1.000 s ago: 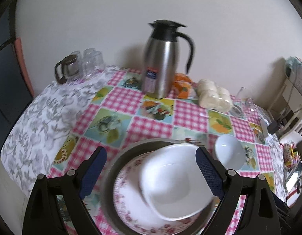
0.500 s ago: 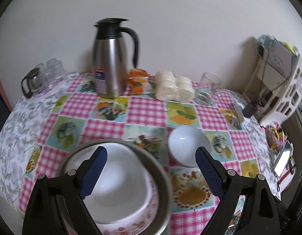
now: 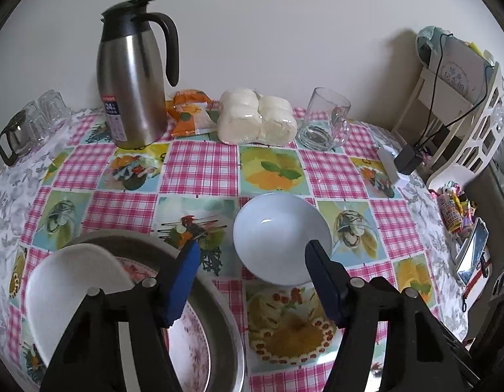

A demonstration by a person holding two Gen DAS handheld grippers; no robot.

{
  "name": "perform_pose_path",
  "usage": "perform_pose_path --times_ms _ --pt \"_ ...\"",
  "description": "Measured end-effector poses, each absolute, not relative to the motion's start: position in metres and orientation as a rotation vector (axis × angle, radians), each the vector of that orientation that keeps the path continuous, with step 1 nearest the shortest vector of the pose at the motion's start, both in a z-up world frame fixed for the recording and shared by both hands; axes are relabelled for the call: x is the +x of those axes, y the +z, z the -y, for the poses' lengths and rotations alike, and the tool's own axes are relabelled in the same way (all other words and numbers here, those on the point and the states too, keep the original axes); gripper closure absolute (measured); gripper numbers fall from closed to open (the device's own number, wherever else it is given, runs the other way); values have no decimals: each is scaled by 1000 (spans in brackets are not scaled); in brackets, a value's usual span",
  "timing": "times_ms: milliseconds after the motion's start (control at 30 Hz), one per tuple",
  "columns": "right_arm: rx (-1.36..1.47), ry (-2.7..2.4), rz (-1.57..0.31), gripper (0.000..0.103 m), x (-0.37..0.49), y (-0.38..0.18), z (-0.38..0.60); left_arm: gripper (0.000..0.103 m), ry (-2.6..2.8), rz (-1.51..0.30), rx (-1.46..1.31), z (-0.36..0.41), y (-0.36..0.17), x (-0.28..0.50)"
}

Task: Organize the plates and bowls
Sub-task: 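Move both grippers toward the plain white round bowl on the table, then close both grippers on the white round bowl's rim and lift it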

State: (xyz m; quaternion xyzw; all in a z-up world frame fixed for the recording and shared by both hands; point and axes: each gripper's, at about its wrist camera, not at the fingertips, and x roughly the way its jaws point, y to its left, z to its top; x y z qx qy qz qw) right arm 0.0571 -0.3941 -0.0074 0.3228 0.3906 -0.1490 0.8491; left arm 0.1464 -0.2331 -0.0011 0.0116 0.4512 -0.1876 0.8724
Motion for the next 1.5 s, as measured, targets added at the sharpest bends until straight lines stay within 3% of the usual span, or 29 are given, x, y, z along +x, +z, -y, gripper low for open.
perform_pose_path --times_ms 100,367,633,867,1067,1500 --pt "688 -304 -816 13 65 -12 392 43 -392 -956 28 236 -10 154" --pt "686 -291 -831 30 91 -29 392 47 -389 -943 59 242 -22 164" --pt "673 -260 -871 59 113 -52 383 55 -416 -961 58 251 -35 172" --pt "668 -256 -879 64 122 -62 379 56 -426 -967 60 259 -44 175" --pt "667 -233 -870 80 126 -63 374 56 -436 -965 51 260 -45 176" --pt "619 -238 -899 91 120 -60 382 56 -440 -972 68 263 -49 173"
